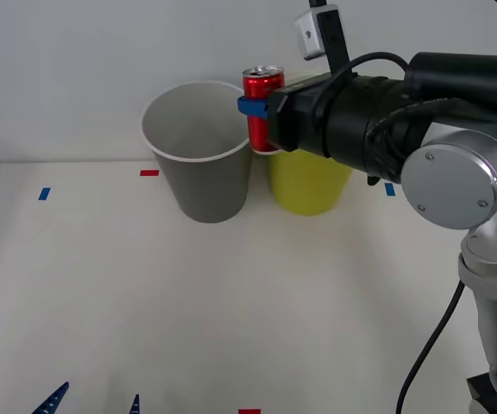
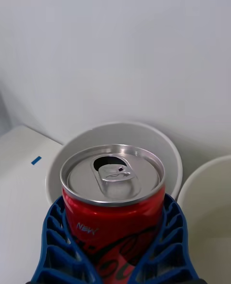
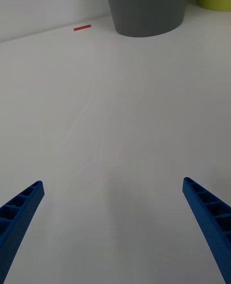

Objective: Put cans in the gray bin and PET bottles in the light green bin.

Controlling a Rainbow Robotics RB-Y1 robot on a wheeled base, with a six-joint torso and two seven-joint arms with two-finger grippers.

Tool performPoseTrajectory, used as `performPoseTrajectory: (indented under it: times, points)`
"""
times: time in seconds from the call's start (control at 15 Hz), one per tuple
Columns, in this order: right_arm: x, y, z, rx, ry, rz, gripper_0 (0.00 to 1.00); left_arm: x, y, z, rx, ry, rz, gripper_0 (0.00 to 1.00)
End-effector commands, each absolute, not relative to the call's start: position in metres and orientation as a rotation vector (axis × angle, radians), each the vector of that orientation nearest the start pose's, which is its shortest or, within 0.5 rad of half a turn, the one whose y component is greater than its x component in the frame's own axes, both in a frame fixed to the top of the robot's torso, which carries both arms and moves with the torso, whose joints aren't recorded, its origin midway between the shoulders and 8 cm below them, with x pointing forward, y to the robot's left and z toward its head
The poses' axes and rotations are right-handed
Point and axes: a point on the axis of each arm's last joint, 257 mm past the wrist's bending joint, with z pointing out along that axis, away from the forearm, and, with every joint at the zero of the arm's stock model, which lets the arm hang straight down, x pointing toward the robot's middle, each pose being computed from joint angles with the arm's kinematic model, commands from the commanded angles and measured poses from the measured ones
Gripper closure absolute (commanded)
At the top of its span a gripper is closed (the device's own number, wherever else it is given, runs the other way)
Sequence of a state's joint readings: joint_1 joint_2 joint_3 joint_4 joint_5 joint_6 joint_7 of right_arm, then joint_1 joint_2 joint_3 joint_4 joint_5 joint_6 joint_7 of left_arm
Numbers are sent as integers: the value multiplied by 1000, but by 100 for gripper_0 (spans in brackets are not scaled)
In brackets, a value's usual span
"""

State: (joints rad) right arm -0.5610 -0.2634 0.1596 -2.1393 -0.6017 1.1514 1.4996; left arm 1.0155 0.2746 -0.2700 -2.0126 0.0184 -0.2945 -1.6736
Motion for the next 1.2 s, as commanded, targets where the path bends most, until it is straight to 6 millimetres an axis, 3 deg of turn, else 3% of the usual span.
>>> performPoseTrajectory:
  times: [0.07, 0.4, 0.6, 0.87, 1.2]
  points:
    - [515, 11, 40, -573, 1636, 570, 100, 226, 236, -328, 205, 1845, 83, 0]
    - [549, 47, 56, -531, 1509, 633, 100, 226, 236, -328, 205, 1845, 83, 0]
    - [565, 50, 65, -540, 1499, 597, 100, 226, 236, -328, 205, 1845, 83, 0]
    - [587, 62, 60, -539, 1485, 576, 100, 226, 236, -328, 205, 1845, 83, 0]
    - [587, 75, 52, -576, 1481, 554, 100, 226, 236, -328, 205, 1845, 83, 0]
